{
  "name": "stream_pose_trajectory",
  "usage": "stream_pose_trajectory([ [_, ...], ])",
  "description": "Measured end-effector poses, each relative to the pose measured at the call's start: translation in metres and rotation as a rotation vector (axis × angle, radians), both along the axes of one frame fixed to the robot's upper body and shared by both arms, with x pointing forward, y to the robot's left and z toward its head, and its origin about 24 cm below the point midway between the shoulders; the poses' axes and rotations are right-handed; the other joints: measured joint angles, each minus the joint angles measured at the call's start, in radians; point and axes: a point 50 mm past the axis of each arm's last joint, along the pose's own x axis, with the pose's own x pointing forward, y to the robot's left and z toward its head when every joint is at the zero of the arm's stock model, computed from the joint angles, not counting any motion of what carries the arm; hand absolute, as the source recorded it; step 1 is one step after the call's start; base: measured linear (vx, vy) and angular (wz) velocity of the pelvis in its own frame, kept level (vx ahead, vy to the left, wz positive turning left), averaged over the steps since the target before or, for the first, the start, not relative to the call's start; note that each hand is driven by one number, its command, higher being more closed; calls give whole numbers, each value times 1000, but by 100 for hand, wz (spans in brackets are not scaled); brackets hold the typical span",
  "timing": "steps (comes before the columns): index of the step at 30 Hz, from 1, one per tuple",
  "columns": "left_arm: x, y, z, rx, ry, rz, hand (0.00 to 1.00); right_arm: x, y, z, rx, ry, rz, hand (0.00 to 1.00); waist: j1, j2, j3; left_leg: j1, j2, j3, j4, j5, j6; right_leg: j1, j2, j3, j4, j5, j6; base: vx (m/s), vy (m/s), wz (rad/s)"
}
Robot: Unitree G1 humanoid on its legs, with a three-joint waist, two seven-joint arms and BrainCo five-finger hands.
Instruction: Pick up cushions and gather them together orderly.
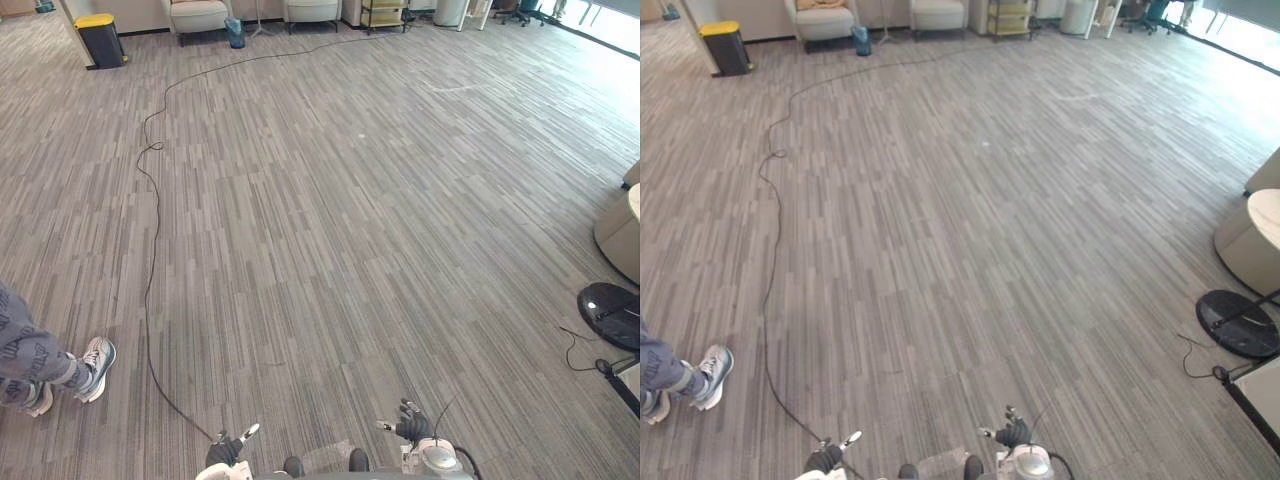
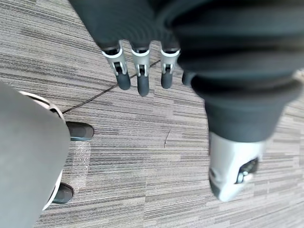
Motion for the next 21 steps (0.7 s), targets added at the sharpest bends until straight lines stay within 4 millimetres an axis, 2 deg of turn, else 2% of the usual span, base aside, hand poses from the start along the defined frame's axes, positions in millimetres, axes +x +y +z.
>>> stream_pose_trajectory([
  [11, 5, -4, 1, -6, -9, -36, 0, -9, -8, -4, 80, 20, -225, 0, 6, 8, -9, -15, 0, -49, -1, -1, -2, 17, -1, -62, -24, -12, 6, 38, -26, 14],
  [21, 12, -9, 1, 9, 1, -198, 0, -15, -12, -8, 116, 56, -281, 0, 18, 10, -16, -39, -20, -120, -1, 3, 4, 21, -17, -127, -28, -26, 15, -1, -10, 21],
])
